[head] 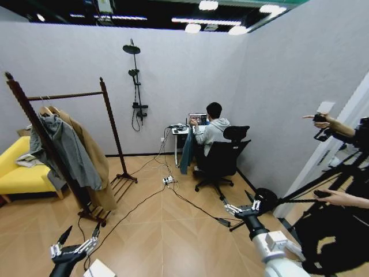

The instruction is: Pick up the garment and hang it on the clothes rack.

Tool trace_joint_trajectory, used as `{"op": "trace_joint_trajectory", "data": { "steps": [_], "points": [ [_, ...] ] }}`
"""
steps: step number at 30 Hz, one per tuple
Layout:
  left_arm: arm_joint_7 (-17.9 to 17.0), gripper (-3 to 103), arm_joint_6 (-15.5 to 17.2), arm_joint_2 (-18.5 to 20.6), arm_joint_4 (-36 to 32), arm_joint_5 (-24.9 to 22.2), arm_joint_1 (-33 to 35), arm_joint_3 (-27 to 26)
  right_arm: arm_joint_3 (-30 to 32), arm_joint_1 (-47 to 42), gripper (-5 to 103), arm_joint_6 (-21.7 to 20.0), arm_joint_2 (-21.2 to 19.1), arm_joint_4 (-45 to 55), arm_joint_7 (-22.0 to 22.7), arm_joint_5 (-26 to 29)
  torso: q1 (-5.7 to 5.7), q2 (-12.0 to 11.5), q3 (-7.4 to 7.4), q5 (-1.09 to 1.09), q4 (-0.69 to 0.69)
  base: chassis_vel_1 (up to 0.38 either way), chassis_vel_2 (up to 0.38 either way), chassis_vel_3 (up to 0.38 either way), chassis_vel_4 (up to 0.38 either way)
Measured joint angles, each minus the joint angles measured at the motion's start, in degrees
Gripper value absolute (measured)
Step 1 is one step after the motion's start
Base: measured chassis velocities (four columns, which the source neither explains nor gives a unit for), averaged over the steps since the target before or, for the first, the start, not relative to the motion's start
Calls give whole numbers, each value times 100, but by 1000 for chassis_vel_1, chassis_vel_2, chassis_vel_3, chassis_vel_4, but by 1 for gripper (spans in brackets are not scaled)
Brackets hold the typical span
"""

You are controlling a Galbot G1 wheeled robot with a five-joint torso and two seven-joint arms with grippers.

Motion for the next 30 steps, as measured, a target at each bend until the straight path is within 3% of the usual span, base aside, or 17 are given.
{"op": "trace_joint_trajectory", "data": {
  "steps": [3, 7, 19, 30],
  "points": [
    [0, 100, 0, 0, 0, 0, 0, 0, -19, 10, 100, -72, 13, 0, 42, -39, 0, 0, 0, 0, 0, 0, 0, 0, 0],
    [0, 100, 0, 0, 0, 0, 0, 0, -27, -13, 100, -475, -104, 232, 277, 125, 0, 0, 0, -1, 0, 0, 0, 0, 0],
    [0, 100, 0, 0, 0, 0, 0, 0, -75, 27, 100, -347, -62, 140, 333, 118, 0, 0, 0, 0, 0, 0, 0, 0, 0],
    [0, 100, 0, 0, 0, 0, 0, 0, 18, 163, 100, -670, -157, 175, 344, 298, 0, 0, 0, 0, 0, 0, 0, 0, 0]
  ]
}}
